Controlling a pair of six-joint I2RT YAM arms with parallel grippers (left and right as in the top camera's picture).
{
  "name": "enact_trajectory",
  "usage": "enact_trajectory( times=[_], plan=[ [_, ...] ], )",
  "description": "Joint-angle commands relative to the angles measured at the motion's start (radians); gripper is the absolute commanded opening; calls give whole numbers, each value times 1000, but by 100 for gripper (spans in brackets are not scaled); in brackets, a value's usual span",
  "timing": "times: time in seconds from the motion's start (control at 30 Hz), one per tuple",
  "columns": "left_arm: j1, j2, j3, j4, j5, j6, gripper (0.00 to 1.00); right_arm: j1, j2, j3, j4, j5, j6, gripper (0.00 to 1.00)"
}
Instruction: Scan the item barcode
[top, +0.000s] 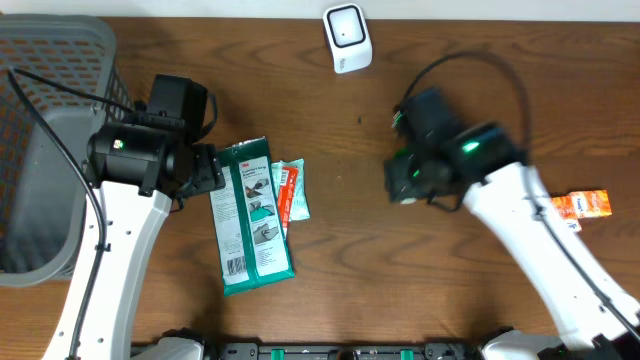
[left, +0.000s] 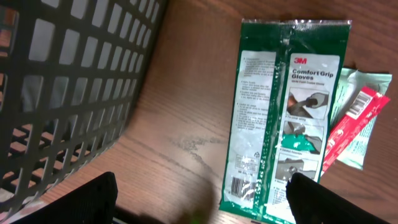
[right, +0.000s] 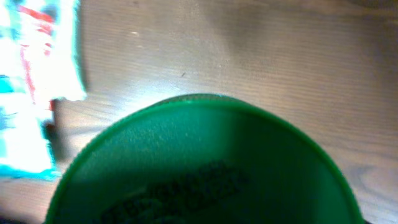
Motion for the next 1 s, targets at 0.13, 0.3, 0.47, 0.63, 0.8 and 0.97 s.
enact_trajectory(
  times=[0.13, 0.3, 0.47, 0.63, 0.8, 0.97],
  plan=[
    [2, 0, 3, -4, -13, 5, 87, -80, 74, 358, -246, -178, -28, 29],
    [2, 0, 3, -4, -13, 5, 88, -84, 205, 499, -451, -201, -104, 30],
    [2, 0, 3, -4, -13, 5, 88, -63, 350, 468, -451, -253, -162, 33],
    [2, 0, 3, -4, -13, 5, 88, -61, 517, 464, -451, -282, -219, 33],
    [2, 0, 3, -4, -13, 5, 88, -69, 595, 464, -451, -282, -252, 33],
    [2, 0, 3, -4, -13, 5, 88, -85, 589, 475, -451, -281, -271, 27]
  ],
)
